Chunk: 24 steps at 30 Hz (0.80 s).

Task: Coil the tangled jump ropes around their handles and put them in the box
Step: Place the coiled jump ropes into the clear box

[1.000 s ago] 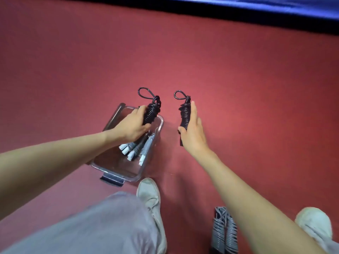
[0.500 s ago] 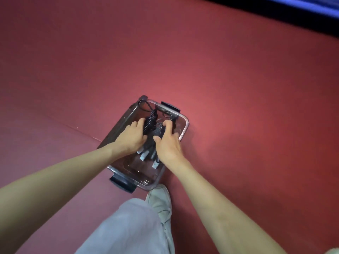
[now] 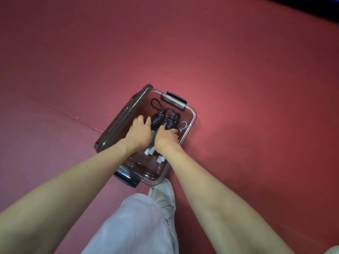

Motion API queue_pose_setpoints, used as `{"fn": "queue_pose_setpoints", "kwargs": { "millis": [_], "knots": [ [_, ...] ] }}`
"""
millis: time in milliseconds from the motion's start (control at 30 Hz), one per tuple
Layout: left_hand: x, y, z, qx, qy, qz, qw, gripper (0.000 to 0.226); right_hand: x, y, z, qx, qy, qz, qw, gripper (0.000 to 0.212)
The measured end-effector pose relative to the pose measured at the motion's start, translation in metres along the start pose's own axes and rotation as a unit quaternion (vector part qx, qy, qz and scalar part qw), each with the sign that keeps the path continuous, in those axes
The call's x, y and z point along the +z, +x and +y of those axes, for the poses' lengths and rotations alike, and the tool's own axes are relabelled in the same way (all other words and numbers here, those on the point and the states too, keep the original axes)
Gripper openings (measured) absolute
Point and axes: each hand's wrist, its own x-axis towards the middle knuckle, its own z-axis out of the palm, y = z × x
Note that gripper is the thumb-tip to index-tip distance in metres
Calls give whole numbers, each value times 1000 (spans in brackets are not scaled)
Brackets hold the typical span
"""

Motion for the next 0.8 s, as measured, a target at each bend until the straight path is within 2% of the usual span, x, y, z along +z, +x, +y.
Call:
{"fn": "queue_pose_setpoints", "kwargs": {
  "millis": [100,200,300,367,467,533,667,800],
  "knots": [
    [-4,-2,3,-5,-4,-36,999,71,-2,3,3,-7,-24,1,1000,65],
    [2,-4,-2,-2,-45,20,999,63,1,6,4,-11,-21,12,1000,62],
    [11,-6,-6,7,-87,58,995,68,7,5,2,-9,-3,23,1000,61],
    [11,-6,-9,16,-92,50,994,70,9,4,2,-25,6,57,998,58],
    [9,-8,-5,17,-22,35,999,72,11,1,6,-63,-11,109,992,64],
    [6,-13,3,21,8,45,999,72,8,-5,9,-91,-23,139,986,60],
    [-24,-29,21,7,-64,11,998,63,-12,-34,32,-171,-31,221,960,61],
    [-62,-51,53,77,-48,-5,996,55,-51,-81,84,-182,-44,300,936,65]
  ]
}}
